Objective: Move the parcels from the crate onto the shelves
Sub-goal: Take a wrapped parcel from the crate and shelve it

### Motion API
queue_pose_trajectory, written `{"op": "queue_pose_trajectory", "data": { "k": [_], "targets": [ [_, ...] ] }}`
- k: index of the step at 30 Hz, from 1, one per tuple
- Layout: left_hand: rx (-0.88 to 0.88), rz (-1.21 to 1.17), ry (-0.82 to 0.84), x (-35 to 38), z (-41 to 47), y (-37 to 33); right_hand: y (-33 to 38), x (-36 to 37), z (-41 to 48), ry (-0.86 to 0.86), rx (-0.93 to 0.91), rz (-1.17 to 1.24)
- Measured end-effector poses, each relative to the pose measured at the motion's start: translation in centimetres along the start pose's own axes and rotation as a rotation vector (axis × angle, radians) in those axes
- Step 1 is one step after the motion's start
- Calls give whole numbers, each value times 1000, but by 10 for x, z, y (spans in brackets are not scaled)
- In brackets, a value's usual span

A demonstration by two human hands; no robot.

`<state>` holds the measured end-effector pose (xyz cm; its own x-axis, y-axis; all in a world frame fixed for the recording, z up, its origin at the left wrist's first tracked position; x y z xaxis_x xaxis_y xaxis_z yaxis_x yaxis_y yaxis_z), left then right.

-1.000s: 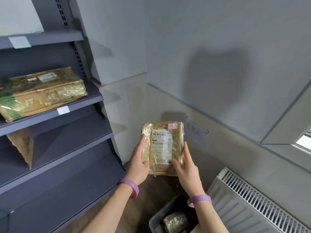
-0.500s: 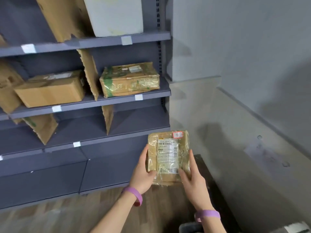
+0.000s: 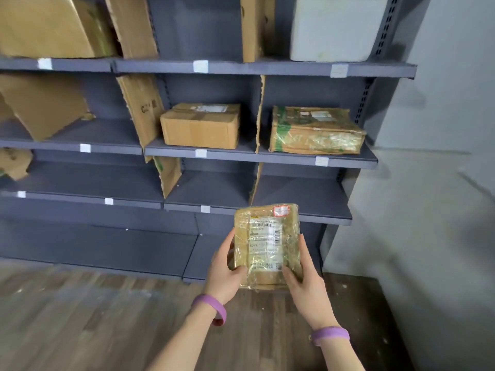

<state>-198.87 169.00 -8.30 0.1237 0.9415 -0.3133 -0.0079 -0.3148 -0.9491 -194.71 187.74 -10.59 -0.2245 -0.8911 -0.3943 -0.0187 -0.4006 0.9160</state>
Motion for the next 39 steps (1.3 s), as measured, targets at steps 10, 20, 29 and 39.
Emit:
{"op": "queue_pose_trajectory", "data": {
  "k": [10, 20, 29, 39],
  "targets": [
    [-69, 69, -68, -182, 6, 83, 64, 193, -4, 122, 34, 39],
    [-138, 50, -18, -232, 42, 123, 68, 269, 29, 168, 98, -16],
    [-140, 105, -14, -229, 137, 125, 45, 289, 123, 167, 133, 37],
    [-229, 129, 21, -234, 199, 162, 20, 323, 171, 250, 240, 33]
  ]
}}
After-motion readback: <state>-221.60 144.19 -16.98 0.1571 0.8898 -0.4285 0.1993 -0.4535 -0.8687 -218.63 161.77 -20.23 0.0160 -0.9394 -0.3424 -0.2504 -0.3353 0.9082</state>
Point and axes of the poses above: each hand's wrist, its own z-axis towards the middle knuckle, its own x-axis out of the palm, y = z × x, the point moved 9 cm from there along z, towards the middle knuckle, and after that the axes turned 2 degrees about z, right-handed, at the moved point
